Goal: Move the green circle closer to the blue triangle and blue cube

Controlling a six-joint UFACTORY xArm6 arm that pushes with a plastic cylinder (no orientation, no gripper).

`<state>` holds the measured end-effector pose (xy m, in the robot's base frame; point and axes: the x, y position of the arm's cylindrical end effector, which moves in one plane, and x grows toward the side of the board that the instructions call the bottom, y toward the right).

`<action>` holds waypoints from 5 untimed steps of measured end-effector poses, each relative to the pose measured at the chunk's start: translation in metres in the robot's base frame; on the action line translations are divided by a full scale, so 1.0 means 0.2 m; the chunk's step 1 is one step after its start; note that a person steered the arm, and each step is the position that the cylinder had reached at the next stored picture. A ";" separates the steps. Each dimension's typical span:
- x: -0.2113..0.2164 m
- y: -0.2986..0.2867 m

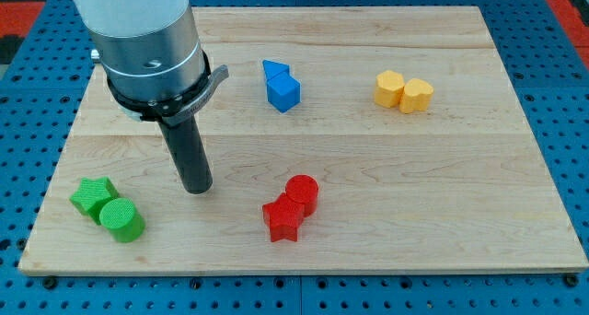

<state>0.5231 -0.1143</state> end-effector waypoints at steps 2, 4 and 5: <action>0.21 -0.22; 0.16 -0.13; 0.34 -0.13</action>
<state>0.5918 -0.1407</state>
